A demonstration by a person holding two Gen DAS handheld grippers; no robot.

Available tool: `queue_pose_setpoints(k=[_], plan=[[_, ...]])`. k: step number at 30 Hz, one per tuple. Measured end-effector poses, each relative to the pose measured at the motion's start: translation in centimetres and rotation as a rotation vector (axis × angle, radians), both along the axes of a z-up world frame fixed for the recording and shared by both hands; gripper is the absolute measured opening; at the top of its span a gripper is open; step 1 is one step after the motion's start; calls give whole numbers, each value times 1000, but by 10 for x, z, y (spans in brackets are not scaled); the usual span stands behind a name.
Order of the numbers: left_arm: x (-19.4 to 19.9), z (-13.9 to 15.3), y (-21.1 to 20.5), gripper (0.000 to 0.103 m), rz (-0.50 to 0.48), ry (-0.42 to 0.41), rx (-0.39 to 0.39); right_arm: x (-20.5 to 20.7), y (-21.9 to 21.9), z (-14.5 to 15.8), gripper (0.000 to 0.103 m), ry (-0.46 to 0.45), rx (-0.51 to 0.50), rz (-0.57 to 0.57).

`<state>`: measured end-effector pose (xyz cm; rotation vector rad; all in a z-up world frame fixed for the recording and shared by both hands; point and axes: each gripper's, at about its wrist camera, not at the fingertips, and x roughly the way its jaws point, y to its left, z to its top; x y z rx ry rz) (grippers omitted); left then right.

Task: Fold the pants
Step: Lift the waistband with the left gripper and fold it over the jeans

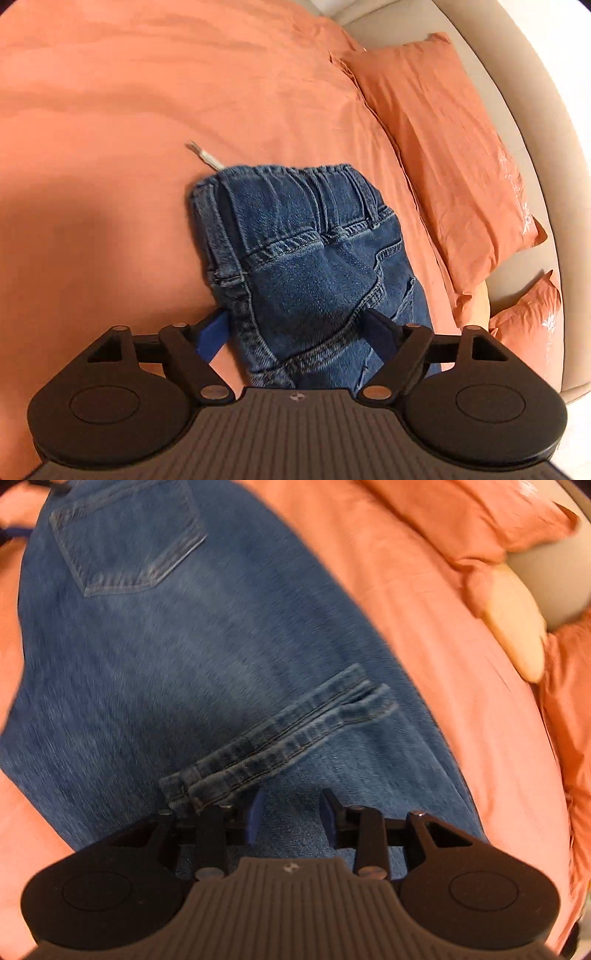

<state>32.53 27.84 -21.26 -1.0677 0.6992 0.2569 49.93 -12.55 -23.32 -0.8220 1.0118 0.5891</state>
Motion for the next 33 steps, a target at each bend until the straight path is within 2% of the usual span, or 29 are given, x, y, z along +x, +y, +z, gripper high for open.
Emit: queue_pose_setpoints(k=[6, 15, 19, 23, 26, 28, 33], plan=[[16, -19, 0, 92, -21, -36, -28, 15, -2, -6, 31, 60, 32, -32], [27, -9, -10, 45, -27, -3, 38, 22, -7, -14, 33, 64, 68, -71], [20, 12, -24, 37, -8, -43, 86, 19, -10, -15, 34, 49, 81, -101], [15, 57, -50, 35, -35, -115, 192, 13, -8, -12, 34, 21, 68, -122], [12, 96, -81, 34, -88, -171, 305, 5, -11, 0, 36, -7, 95, -139], [10, 120, -110, 34, -145, -202, 413, -2, -22, 12, 43, -5, 140, -169], [6, 157, -206, 34, -318, -270, 703, -27, -68, 39, 45, 10, 255, -266]])
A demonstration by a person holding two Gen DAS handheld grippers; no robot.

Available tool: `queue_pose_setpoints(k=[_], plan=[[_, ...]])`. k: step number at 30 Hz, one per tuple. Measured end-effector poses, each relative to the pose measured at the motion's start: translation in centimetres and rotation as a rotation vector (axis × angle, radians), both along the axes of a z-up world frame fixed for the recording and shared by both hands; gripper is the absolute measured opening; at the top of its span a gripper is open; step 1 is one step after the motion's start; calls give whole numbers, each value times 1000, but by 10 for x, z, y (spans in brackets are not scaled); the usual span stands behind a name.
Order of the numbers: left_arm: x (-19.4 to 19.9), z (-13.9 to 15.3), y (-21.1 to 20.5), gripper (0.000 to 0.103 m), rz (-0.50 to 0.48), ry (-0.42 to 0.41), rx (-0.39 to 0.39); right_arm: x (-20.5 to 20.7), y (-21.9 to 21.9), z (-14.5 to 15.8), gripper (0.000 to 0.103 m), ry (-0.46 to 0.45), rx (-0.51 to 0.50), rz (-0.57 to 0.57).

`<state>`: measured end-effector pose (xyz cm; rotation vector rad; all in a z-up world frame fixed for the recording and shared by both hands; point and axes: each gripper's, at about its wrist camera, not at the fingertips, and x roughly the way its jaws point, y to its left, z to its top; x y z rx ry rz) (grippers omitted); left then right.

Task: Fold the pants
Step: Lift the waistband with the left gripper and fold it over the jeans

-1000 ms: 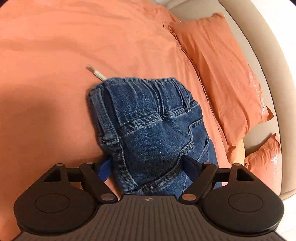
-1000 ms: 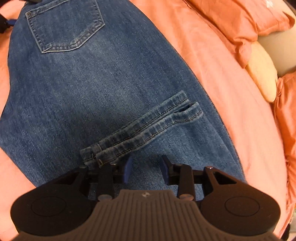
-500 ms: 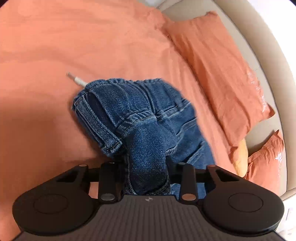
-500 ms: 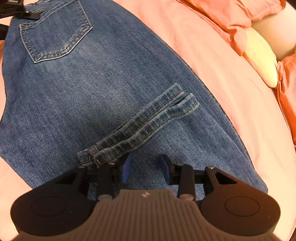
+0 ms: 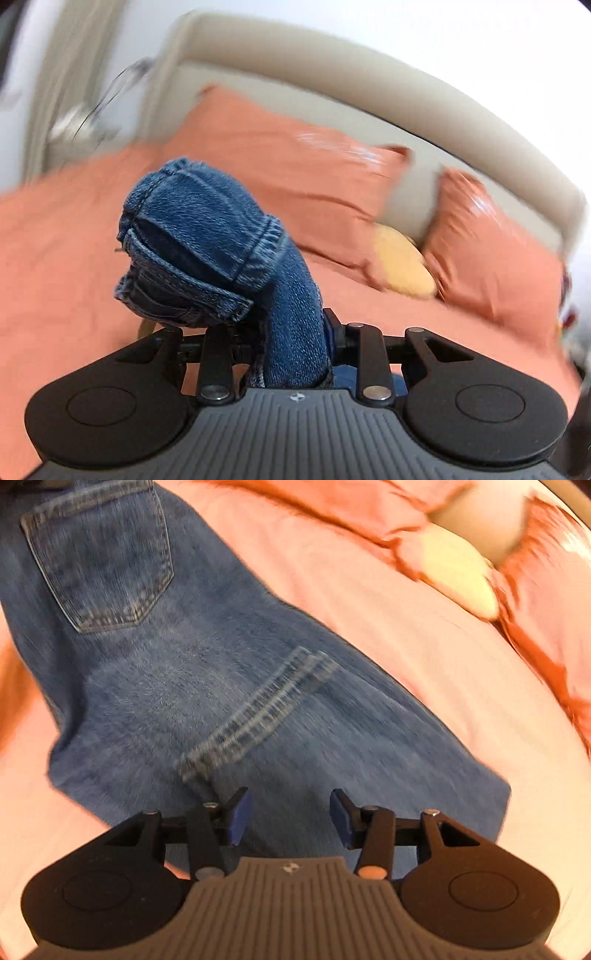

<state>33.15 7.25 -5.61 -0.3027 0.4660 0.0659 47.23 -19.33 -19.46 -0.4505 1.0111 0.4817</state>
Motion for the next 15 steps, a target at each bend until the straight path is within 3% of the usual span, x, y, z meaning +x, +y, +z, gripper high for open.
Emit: queue_pose_setpoints(k=[6, 15], plan=[[5, -8, -126, 33, -168, 15, 316, -36, -67, 15, 47, 15, 114, -98], [5, -96, -244, 32, -482, 259, 564, -73, -152, -2, 48, 70, 176, -225]])
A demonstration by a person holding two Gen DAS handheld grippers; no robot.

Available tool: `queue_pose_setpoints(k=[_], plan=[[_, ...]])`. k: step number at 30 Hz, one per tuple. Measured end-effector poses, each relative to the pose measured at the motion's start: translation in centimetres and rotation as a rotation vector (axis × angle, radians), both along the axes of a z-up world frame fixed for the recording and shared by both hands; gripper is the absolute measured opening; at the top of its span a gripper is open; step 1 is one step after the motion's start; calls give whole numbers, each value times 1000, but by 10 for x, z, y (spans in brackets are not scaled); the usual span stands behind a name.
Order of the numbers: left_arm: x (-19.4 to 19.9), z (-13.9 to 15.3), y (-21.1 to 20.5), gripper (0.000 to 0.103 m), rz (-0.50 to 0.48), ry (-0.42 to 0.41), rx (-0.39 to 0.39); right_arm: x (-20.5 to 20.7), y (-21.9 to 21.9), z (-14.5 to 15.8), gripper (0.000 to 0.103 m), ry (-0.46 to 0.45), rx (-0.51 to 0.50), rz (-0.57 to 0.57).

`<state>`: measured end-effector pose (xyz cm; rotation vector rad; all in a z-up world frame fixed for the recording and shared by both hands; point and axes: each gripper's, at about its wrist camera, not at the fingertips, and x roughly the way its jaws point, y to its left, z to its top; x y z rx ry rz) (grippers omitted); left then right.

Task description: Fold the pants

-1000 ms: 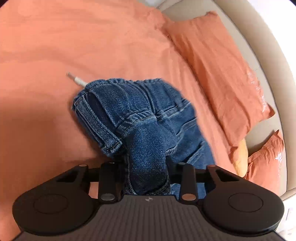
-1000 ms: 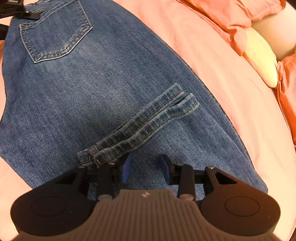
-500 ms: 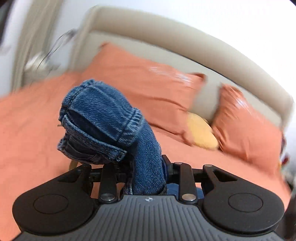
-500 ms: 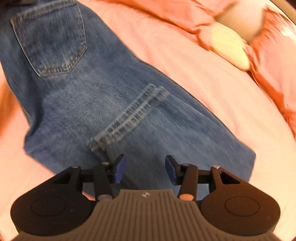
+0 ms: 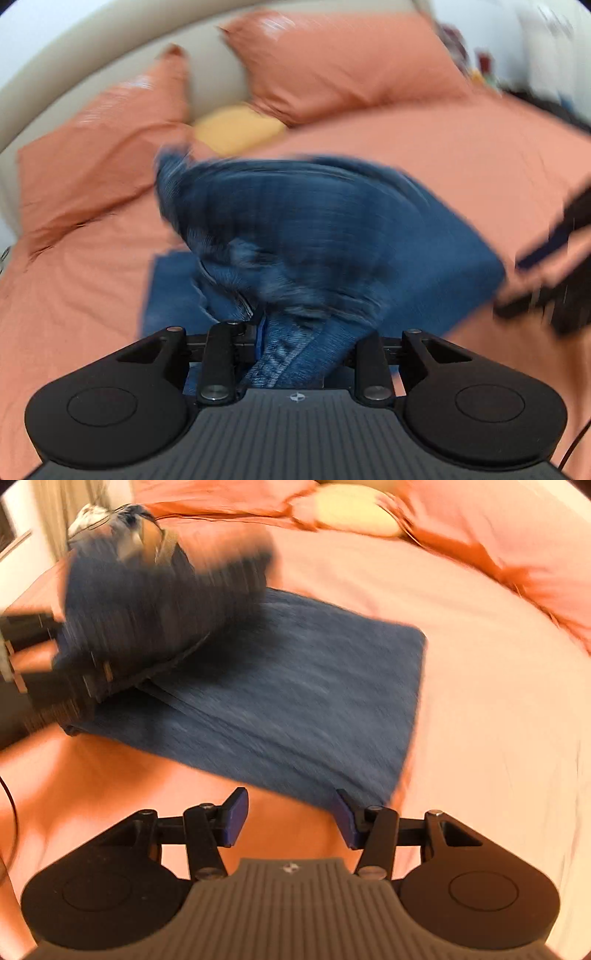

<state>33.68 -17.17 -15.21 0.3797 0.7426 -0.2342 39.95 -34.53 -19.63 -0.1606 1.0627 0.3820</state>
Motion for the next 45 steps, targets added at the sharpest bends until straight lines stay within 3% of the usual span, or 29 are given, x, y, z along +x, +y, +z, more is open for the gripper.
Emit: queue_pose_setpoints(k=[3, 7, 10, 18, 20, 21, 23, 28, 31, 36, 40, 45], plan=[[-1, -25, -18, 33, -60, 45, 113, -8, -20, -7, 48, 21, 26, -41], [10, -25, -17, 39, -86, 103, 111, -17, -33, -13, 48, 44, 48, -68], [11, -16, -7, 46, -81, 147, 37, -22, -33, -13, 48, 41, 44, -69], [-10, 10, 19, 52, -71, 200, -151, -26, -21, 1, 53, 6, 24, -65], [-17, 19, 26, 70, -96, 204, -217, -28, -18, 7, 54, -5, 16, -60], [-22, 25, 33, 76, -123, 208, -286, -29, -15, 10, 55, -10, 13, -59], [-25, 35, 45, 76, -141, 240, -391, -31, -10, 16, 55, -21, 10, -58], [-24, 57, 83, 76, -113, 209, -490, -33, 5, 36, 56, -33, 31, -60], [-18, 64, 115, 76, -50, 166, -487, -29, 13, 47, 57, -21, 95, -85], [-4, 61, 161, 70, 80, 114, -415, -13, 27, 60, 64, 1, 240, -157], [8, 51, 182, 70, 119, 131, -418, 12, 38, 58, 64, 2, 293, -205], [22, 27, 194, 70, 142, 175, -409, 48, 27, 31, 64, 51, 331, -313]])
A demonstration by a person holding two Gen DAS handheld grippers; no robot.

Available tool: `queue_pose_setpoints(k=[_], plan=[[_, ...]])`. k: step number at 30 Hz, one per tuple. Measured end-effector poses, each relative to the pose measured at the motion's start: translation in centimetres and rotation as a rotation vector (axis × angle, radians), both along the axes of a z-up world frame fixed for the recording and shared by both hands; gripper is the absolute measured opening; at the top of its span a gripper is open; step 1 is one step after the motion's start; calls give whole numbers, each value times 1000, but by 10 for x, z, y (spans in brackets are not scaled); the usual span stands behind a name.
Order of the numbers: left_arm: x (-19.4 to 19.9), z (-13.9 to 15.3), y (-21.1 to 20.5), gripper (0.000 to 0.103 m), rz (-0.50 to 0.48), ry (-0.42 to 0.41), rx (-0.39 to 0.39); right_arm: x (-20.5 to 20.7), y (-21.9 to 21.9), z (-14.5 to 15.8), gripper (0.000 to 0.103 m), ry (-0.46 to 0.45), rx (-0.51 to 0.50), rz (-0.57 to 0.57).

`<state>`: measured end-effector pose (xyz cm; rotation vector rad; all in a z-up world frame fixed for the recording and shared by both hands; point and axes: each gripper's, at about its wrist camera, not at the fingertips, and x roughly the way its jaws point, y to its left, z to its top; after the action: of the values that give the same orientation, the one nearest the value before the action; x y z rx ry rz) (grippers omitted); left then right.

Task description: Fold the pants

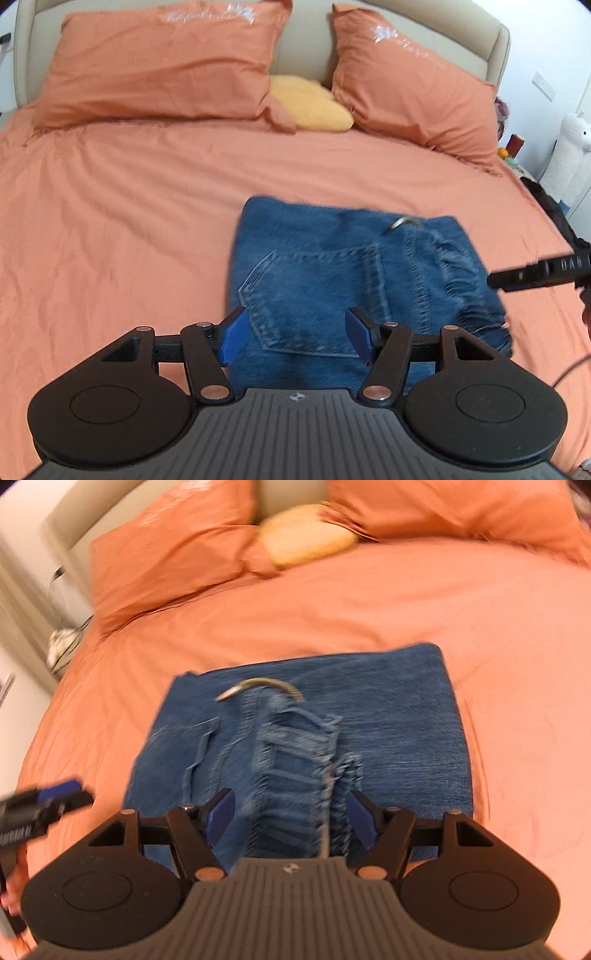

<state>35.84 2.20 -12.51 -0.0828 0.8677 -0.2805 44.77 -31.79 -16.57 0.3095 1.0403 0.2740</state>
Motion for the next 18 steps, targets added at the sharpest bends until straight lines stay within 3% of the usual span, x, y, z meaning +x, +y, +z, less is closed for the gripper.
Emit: queue_pose_setpoints(k=[9, 18], plan=[[30, -31, 3, 69, -5, 77, -8, 47, -32, -64, 62, 114, 223, -98], [46, -42, -6, 69, 21, 105, 8, 50, -55, -110, 65, 154, 427, -119]])
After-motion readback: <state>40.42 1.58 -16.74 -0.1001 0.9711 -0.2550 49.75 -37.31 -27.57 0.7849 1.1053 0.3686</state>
